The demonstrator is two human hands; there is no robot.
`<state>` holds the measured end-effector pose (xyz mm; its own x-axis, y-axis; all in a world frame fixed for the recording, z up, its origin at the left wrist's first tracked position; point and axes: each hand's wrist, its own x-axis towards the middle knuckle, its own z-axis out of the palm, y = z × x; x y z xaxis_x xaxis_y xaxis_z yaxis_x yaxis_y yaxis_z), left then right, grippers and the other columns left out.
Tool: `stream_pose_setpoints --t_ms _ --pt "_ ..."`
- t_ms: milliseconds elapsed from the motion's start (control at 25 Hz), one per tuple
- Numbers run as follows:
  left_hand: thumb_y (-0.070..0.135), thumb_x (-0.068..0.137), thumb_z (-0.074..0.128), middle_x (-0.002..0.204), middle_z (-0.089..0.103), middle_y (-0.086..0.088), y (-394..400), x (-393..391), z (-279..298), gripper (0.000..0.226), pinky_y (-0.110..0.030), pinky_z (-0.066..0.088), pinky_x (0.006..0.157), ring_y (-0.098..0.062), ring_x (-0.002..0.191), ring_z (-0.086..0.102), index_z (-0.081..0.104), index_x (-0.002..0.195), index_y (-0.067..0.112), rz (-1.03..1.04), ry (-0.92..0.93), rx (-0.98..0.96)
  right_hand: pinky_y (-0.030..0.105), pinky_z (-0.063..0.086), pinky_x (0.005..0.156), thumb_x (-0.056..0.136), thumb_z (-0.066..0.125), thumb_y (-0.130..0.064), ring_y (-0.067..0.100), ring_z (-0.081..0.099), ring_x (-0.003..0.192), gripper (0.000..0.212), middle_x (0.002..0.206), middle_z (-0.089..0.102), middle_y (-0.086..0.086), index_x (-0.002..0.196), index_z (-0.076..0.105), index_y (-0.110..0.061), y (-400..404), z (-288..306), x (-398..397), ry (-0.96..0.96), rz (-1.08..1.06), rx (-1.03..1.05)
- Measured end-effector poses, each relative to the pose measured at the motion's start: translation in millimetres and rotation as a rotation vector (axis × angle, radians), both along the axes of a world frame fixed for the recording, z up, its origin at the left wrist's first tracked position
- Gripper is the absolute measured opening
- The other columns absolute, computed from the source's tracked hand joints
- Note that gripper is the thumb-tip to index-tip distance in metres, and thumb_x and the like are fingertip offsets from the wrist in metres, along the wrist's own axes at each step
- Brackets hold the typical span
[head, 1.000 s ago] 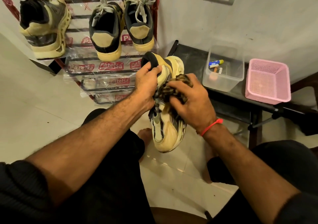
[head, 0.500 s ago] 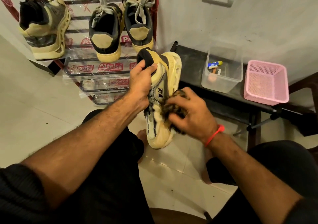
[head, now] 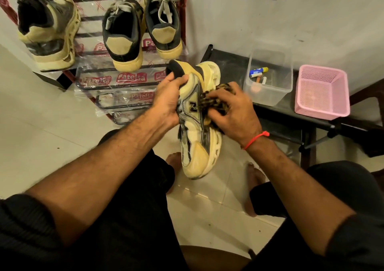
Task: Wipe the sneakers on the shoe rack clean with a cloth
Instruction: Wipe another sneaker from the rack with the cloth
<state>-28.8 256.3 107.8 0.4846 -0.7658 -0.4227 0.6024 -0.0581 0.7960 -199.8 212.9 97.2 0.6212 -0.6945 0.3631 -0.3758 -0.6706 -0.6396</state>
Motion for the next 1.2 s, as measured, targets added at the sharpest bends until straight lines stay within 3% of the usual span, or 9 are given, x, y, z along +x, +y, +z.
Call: stream_pose_setpoints --t_ms 160,280,520,640,760,880,1000,1200 --pt "0.009 0.1 0.057 0.116 0.074 -0.017 0.7 31.1 -11.2 0.03 -0.056 0.06 0.087 -0.037 0.109 0.071 0.065 0.128 0.016 0.169 0.001 0.01 0.039 0.055 0.075 0.076 0.07 -0.031 0.019 0.057 0.087 0.025 0.104 0.053 0.004 0.098 0.07 -0.02 39.5 -7.9 -18.2 0.112 0.26 0.017" --pt "0.012 0.102 0.055 0.118 0.074 -0.017 6.2 32.9 -19.7 0.027 -0.063 0.056 0.09 -0.037 0.111 0.07 0.064 0.126 0.019 0.157 0.05 0.066 0.04 0.056 0.067 0.079 0.061 -0.041 0.02 0.056 0.087 0.029 0.109 0.051 0.002 0.103 0.066 -0.024 45.8 -10.8 -19.0 0.22 0.296 -0.049" --pt "0.014 0.099 0.059 0.116 0.074 -0.017 1.8 12.0 -17.6 0.037 -0.059 0.059 0.084 -0.037 0.108 0.071 0.058 0.135 0.022 0.083 0.057 0.102 0.041 0.055 0.085 0.082 0.071 -0.022 0.02 0.056 0.095 0.028 0.11 0.052 0.005 0.109 0.068 -0.018 15.8 -7.7 1.1 0.126 0.067 0.055" --pt "0.013 0.1 0.058 0.116 0.074 -0.017 1.5 19.9 -19.5 0.037 -0.058 0.06 0.082 -0.036 0.107 0.072 0.058 0.136 0.022 0.113 0.063 0.109 0.039 0.056 0.083 0.081 0.072 -0.027 0.019 0.056 0.096 0.026 0.109 0.052 0.003 0.105 0.068 -0.02 24.0 -4.6 -10.0 0.155 0.164 0.077" --pt "0.013 0.101 0.056 0.115 0.075 -0.017 5.7 24.6 -22.0 0.025 -0.055 0.061 0.082 -0.035 0.106 0.072 0.064 0.124 0.021 0.129 0.061 0.119 0.039 0.058 0.079 0.082 0.072 -0.033 0.018 0.056 0.097 0.027 0.113 0.052 0.001 0.106 0.067 -0.023 40.0 -3.9 -22.8 0.272 0.351 0.029" --pt "0.015 0.102 0.055 0.117 0.074 -0.018 4.7 13.1 -23.2 0.019 -0.055 0.06 0.086 -0.036 0.107 0.071 0.064 0.116 0.023 0.087 0.058 0.142 0.043 0.058 0.078 0.083 0.071 -0.03 0.021 0.057 0.099 0.028 0.118 0.05 0.003 0.11 0.067 -0.025 26.8 -3.9 -11.6 0.286 0.26 -0.026" --pt "0.014 0.1 0.057 0.12 0.072 -0.02 2.1 -2.5 -23.1 0.029 -0.051 0.06 0.081 -0.035 0.099 0.072 0.062 0.128 0.021 0.028 0.067 0.184 0.044 0.056 0.083 0.083 0.071 -0.024 0.021 0.055 0.099 0.027 0.115 0.05 0.004 0.11 0.068 -0.023 10.8 -2.9 -1.7 0.203 0.123 0.02" --pt "0.014 0.099 0.059 0.114 0.074 -0.017 3.2 14.4 -26.7 0.029 -0.051 0.061 0.081 -0.031 0.091 0.073 0.061 0.126 0.025 0.089 0.088 0.192 0.04 0.056 0.089 0.084 0.071 -0.033 0.02 0.054 0.109 0.03 0.122 0.05 0.002 0.113 0.068 -0.026 29.5 -4.6 -23.3 0.327 0.434 0.049"
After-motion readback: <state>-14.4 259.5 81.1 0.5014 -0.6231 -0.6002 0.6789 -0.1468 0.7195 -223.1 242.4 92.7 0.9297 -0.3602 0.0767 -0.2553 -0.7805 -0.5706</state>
